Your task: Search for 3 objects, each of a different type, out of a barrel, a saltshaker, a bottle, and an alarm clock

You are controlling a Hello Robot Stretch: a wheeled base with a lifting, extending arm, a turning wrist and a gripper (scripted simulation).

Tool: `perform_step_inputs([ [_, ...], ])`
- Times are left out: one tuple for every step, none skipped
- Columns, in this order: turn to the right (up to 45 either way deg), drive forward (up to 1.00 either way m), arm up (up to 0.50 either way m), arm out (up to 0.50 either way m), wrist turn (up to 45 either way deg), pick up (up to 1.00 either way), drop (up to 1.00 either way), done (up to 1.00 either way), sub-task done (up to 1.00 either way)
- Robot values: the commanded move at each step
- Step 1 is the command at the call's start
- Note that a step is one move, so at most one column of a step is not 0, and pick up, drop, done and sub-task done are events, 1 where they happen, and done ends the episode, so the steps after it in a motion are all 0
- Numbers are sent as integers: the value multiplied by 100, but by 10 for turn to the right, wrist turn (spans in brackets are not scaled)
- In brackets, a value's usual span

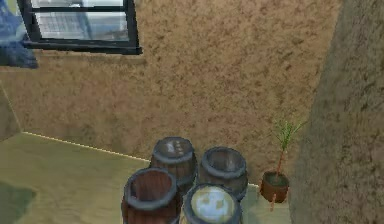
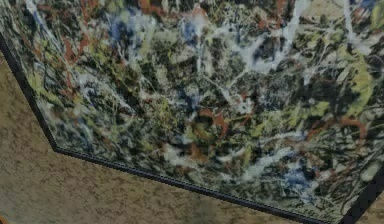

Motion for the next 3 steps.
perform_step_inputs([
  [-450, 0, 0, 0, 0, 0, 0, 0, 0],
  [-330, 0, 0, 0, 0, 0, 0, 0, 0],
  [0, 20, 0, 0, 0, 0, 0, 0, 0],
])
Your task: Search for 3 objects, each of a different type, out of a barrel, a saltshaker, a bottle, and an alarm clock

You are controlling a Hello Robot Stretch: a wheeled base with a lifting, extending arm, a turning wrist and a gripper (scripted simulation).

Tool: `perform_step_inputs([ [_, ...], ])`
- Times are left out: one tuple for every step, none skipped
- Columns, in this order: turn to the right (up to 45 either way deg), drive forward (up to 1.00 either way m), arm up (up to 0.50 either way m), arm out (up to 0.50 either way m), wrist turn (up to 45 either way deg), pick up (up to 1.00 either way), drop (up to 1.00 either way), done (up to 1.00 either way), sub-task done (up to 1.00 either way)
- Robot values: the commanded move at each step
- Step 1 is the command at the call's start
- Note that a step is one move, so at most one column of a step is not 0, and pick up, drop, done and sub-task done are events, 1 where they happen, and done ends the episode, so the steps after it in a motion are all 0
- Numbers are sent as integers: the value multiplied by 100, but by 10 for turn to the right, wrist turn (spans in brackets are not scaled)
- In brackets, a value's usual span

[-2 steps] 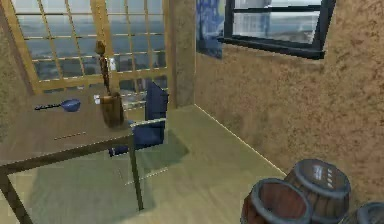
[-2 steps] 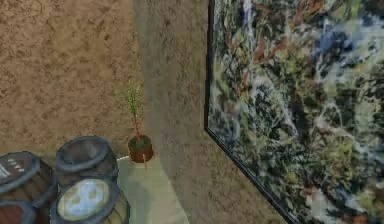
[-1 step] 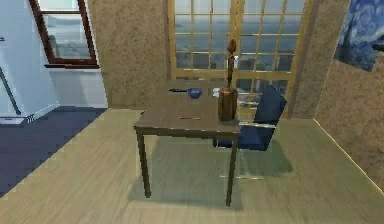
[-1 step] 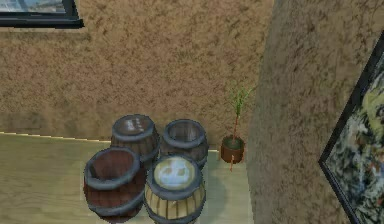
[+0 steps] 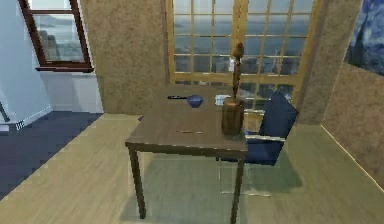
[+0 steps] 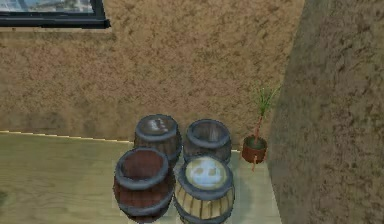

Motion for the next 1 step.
perform_step_inputs([
  [-450, 0, 0, 0, 0, 0, 0, 0, 0],
])
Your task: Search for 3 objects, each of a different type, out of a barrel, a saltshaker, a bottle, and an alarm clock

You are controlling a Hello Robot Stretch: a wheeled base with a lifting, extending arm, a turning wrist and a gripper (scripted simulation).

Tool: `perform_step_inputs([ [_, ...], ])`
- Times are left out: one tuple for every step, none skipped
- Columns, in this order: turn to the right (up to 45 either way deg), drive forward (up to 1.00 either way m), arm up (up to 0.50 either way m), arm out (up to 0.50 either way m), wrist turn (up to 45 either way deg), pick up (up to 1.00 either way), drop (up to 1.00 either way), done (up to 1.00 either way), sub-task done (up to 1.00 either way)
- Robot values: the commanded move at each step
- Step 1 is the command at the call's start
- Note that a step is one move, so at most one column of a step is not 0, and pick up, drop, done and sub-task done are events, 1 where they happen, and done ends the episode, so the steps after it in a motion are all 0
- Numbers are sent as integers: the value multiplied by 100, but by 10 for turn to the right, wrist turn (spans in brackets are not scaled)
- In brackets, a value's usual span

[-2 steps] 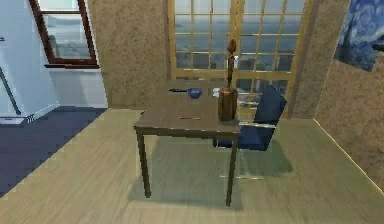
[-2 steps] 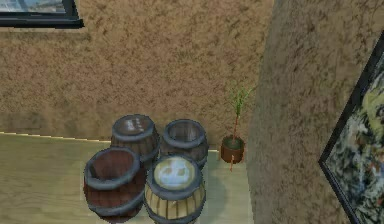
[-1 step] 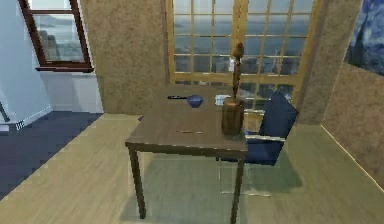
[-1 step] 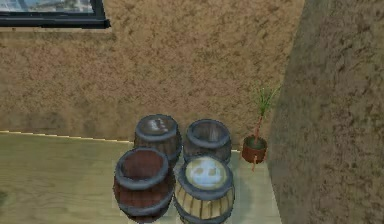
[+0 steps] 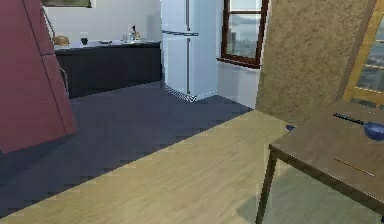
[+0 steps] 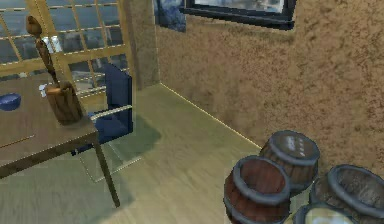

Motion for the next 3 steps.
perform_step_inputs([
  [-180, 0, 0, 0, 0, 0, 0, 0, 0],
  [0, 100, 0, 0, 0, 0, 0, 0, 0],
  [0, 100, 0, 0, 0, 0, 0, 0, 0],
])
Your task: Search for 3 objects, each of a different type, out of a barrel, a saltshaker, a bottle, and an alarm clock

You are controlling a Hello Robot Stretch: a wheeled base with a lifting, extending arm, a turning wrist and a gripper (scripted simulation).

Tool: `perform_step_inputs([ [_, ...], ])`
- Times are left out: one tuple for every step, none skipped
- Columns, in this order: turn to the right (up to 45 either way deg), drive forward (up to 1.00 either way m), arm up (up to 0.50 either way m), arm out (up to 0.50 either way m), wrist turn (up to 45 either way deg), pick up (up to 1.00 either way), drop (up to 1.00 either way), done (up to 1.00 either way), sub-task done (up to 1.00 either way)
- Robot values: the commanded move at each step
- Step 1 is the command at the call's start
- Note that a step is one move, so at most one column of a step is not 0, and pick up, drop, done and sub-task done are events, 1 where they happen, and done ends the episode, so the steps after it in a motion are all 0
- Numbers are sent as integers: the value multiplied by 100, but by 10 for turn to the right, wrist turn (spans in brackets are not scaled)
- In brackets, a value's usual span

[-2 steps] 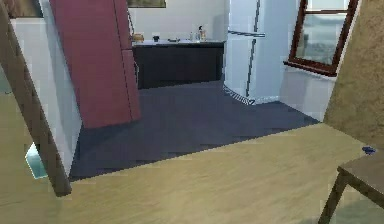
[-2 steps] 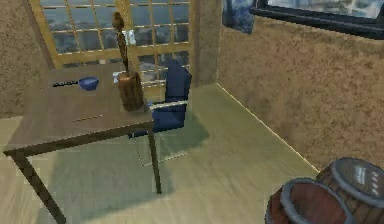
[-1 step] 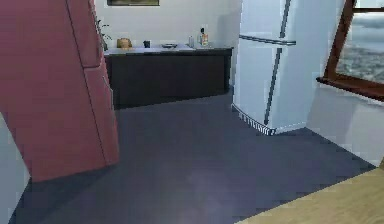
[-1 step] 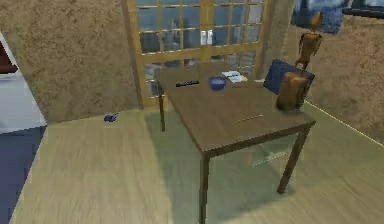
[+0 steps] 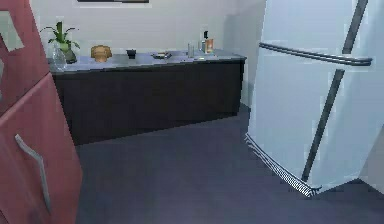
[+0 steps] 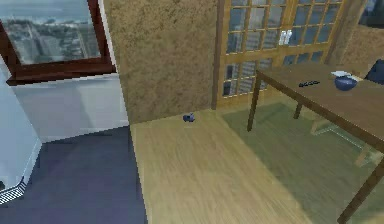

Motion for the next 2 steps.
perform_step_inputs([
  [-60, 0, 0, 0, 0, 0, 0, 0, 0],
  [0, 70, 0, 0, 0, 0, 0, 0, 0],
])
